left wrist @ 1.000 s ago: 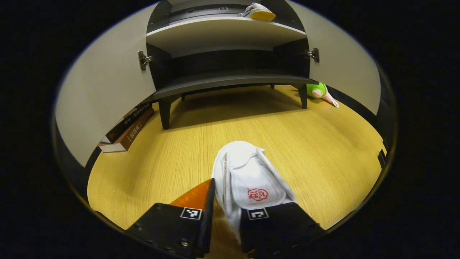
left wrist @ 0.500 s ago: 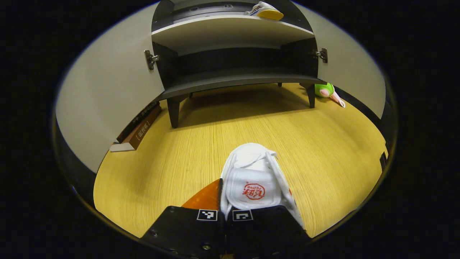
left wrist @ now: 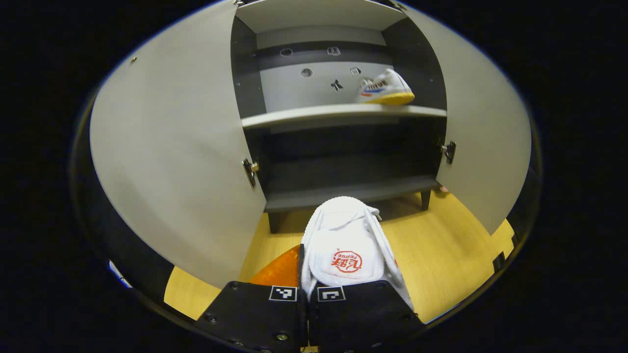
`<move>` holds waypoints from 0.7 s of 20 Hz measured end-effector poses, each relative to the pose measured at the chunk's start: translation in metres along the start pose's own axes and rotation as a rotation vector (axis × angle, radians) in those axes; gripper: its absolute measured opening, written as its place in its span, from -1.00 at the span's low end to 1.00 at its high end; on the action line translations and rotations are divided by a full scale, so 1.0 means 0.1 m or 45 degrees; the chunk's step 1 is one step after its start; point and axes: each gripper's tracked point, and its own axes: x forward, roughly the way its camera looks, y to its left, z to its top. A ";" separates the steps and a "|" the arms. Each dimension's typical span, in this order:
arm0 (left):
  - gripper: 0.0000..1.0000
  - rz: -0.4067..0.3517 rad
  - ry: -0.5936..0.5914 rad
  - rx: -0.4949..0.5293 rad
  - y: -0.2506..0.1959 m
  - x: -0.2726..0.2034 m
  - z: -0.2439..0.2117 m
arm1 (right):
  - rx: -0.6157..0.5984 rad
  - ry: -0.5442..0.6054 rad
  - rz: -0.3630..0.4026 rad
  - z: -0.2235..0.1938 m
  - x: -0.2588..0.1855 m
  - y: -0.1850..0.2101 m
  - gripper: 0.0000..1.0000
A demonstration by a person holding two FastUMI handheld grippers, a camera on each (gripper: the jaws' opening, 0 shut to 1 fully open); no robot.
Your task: Grab one shoe with the right hand and put it into the shoe cabinet, grab the other shoe with the left hand and put it into the shoe cabinet; then close the right door with the right hand and the left door with the left hand.
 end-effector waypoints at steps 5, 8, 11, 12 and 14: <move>-0.98 0.014 -0.144 -0.035 0.06 -0.23 0.84 | 0.009 -0.056 0.056 0.13 0.00 0.08 0.99; -0.99 0.010 -0.244 -0.052 0.02 -0.26 1.26 | 0.009 -0.068 0.079 0.16 0.01 0.12 0.99; -0.98 0.013 -0.325 -0.048 -0.10 -0.25 1.58 | 0.009 -0.071 0.083 0.19 0.01 0.11 0.99; -0.99 0.020 -0.345 -0.051 -0.12 -0.22 1.71 | 0.005 -0.073 0.078 0.20 0.01 0.09 0.99; -0.99 0.010 -0.365 -0.058 -0.19 -0.11 1.85 | -0.002 -0.075 0.065 0.22 0.02 0.05 0.99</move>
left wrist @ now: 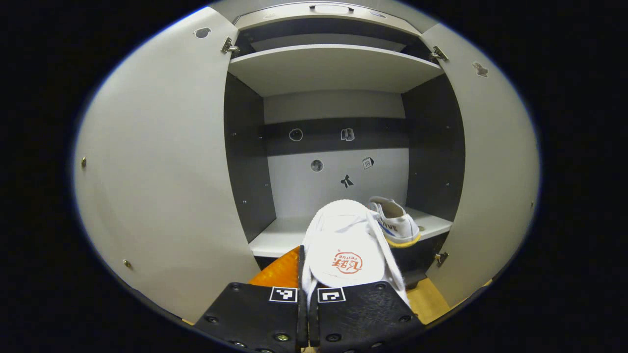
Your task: Grab one shoe with the right hand and put it into the shoe cabinet, grab the other shoe with the left hand and put it into the shoe cabinet; then close the right door with the right hand and the left door with the left hand.
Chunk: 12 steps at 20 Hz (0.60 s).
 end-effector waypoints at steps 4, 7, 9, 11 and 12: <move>-0.99 0.003 -0.029 0.006 -0.09 0.45 0.26 | -0.012 0.003 -0.026 0.00 -0.02 -0.06 0.99; -0.99 0.004 -0.009 -0.002 -0.13 0.80 0.32 | -0.022 0.016 -0.042 -0.02 -0.05 -0.09 0.99; -0.99 0.008 0.034 0.001 -0.14 1.04 0.27 | -0.029 0.023 -0.053 -0.03 -0.07 -0.12 0.99; -0.99 0.039 0.089 -0.016 -0.07 1.27 0.19 | -0.032 0.026 -0.061 -0.02 -0.10 -0.13 0.99; -0.99 0.063 0.125 -0.014 -0.03 1.37 0.13 | -0.034 0.025 -0.065 -0.02 -0.11 -0.14 0.99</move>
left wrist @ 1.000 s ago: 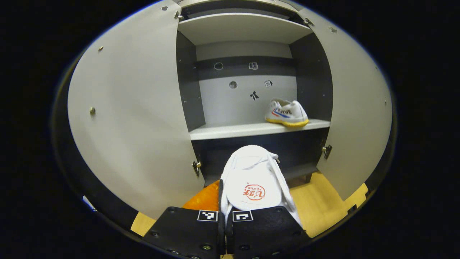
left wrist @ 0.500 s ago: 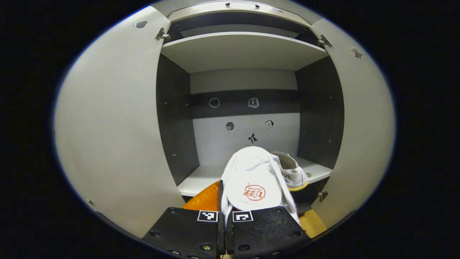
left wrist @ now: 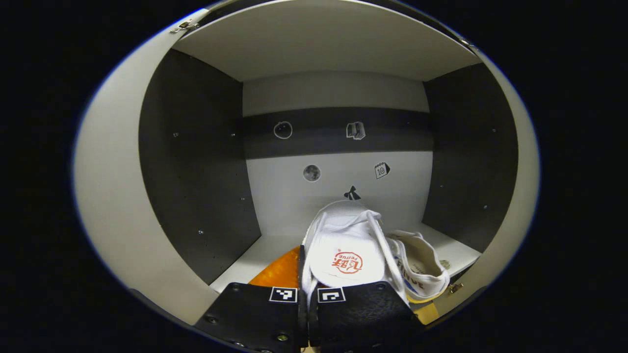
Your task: Grab one shoe with the right hand and put it into the shoe cabinet, grab the other shoe with the left hand and put it into the shoe cabinet; then close the right door with the right hand and the left door with the left hand.
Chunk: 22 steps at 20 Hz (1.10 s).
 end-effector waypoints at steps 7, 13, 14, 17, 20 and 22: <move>-0.97 0.058 0.173 0.083 0.15 0.55 -0.30 | -0.011 0.023 -0.013 -0.05 -0.04 -0.01 0.99; -0.27 0.018 0.253 0.106 0.11 0.61 -0.43 | 0.006 0.049 -0.011 -0.11 -0.02 0.00 0.99; 0.12 0.032 0.243 0.115 0.16 0.63 -0.42 | 0.007 0.052 -0.011 -0.11 -0.03 0.00 0.99; 0.93 0.060 0.237 0.107 0.27 0.59 -0.43 | 0.009 0.050 -0.008 -0.11 -0.02 0.01 0.99; 0.93 0.069 0.227 0.068 0.33 0.53 -0.43 | 0.014 0.048 -0.001 -0.11 -0.01 0.05 0.99; 0.93 0.058 0.211 0.072 0.33 0.47 -0.40 | 0.011 0.057 0.011 -0.13 -0.02 0.09 0.99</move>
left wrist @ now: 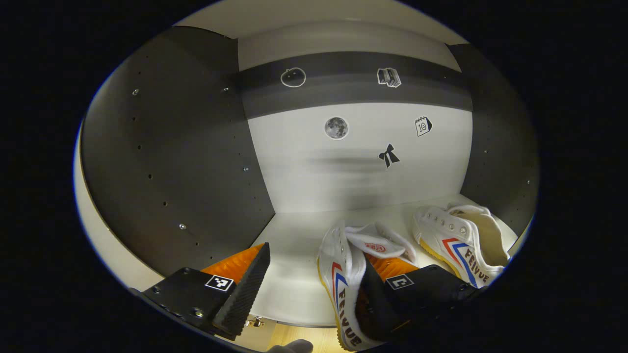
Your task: Grab one shoe with the right hand and put it into the shoe cabinet, grab the other shoe with the left hand and put it into the shoe cabinet; then close the right door with the right hand and the left door with the left hand.
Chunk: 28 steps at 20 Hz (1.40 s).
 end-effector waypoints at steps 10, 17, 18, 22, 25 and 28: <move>0.94 -0.068 -0.200 0.012 0.03 -0.87 0.39 | -0.012 -0.063 0.009 0.14 -0.12 0.15 0.99; 0.92 -0.145 -0.565 -0.011 0.02 -2.36 0.74 | -0.035 -0.095 -0.017 0.23 -0.23 0.22 0.99; 0.92 -0.148 -0.593 -0.010 0.04 -2.61 0.72 | -0.035 -0.101 -0.023 0.25 -0.24 0.22 0.99; 0.92 -0.186 -0.669 -0.049 0.15 -3.30 0.57 | -0.046 -0.118 -0.053 0.31 -0.31 0.22 0.99; 0.92 -0.170 -0.696 -0.059 0.32 -3.65 0.42 | -0.054 -0.123 -0.073 0.34 -0.35 0.23 0.99; 0.92 -0.142 -0.663 -0.080 0.54 -3.90 0.14 | -0.041 -0.111 -0.079 0.31 -0.39 0.25 0.99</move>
